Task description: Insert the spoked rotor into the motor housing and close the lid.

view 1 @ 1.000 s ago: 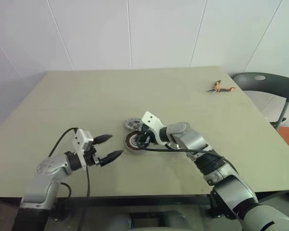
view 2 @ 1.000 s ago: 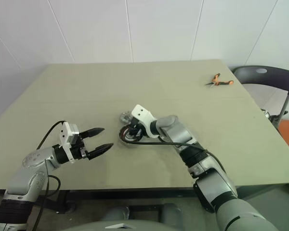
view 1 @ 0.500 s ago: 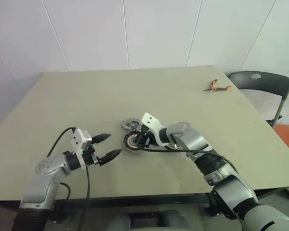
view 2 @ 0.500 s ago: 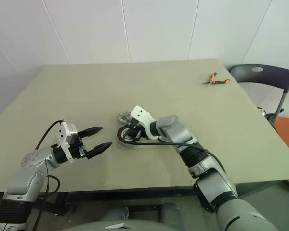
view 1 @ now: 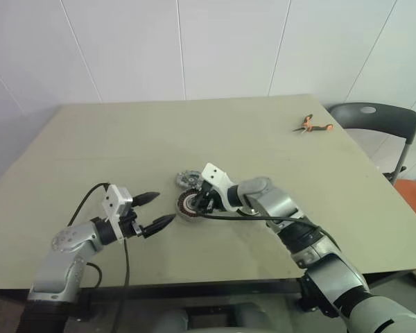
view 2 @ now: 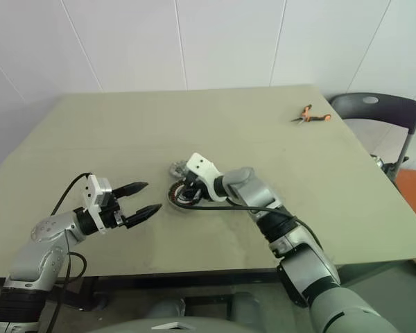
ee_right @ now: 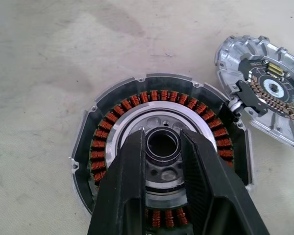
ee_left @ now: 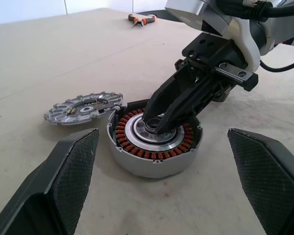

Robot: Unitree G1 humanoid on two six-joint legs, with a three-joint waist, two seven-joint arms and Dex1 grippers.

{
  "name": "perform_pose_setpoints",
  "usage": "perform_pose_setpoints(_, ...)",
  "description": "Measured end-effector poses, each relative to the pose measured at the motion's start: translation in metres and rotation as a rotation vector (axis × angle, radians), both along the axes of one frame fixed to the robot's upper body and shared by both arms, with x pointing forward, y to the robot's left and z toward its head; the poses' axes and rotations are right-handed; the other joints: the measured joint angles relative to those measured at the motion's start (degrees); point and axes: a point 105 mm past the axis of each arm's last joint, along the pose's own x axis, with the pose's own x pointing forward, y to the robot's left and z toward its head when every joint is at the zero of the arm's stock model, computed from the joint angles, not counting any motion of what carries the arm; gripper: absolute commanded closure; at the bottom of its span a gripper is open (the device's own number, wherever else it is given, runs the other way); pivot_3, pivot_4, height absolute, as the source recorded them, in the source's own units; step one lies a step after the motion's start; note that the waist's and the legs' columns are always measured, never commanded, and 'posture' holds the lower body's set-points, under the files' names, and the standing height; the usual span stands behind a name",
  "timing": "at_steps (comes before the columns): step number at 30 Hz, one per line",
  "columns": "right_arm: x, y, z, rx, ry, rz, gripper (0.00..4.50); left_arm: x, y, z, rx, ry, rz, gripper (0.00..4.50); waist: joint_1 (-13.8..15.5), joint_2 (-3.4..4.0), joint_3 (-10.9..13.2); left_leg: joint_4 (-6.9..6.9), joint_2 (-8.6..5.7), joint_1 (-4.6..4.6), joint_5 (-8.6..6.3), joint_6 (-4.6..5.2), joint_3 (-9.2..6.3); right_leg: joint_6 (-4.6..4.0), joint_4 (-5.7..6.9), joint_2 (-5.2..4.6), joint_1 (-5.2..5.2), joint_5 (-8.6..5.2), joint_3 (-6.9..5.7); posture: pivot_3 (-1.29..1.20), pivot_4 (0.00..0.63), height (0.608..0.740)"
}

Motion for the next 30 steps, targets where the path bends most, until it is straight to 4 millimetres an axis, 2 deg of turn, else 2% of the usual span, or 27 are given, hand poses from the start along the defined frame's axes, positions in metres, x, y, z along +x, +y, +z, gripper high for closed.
perform_pose_setpoints(19,-0.001,-0.001,0.0,0.006,0.004,-0.004,3.83,-0.001,0.004,-0.008,0.006,0.003,-0.003,0.0,0.01,0.0,0.0,0.0,0.0,0.0,0.0,0.0,0.0,0.0,0.0,0.0,0.0,0.0,0.0,0.0,0.0,0.74)
perform_pose_setpoints(24,-0.003,0.004,-0.001,0.035,0.031,-0.008,2.26,-0.001,0.004,-0.008,0.006,0.003,-0.002,0.0,-0.02,0.0,0.0,0.0,0.0,0.0,0.0,0.0,0.0,0.0,0.0,0.0,0.0,0.0,0.0,0.0,0.0,0.74)
perform_pose_setpoints(30,0.002,0.004,-0.001,0.1,0.082,-0.079,2.26,0.0,0.006,-0.012,0.004,0.013,0.007,0.0,0.09,0.0,0.0,0.0,-0.01,0.0,0.0,0.0,0.0,0.0,0.0,-0.01,0.0,0.0,0.0,0.0,0.0,0.74)
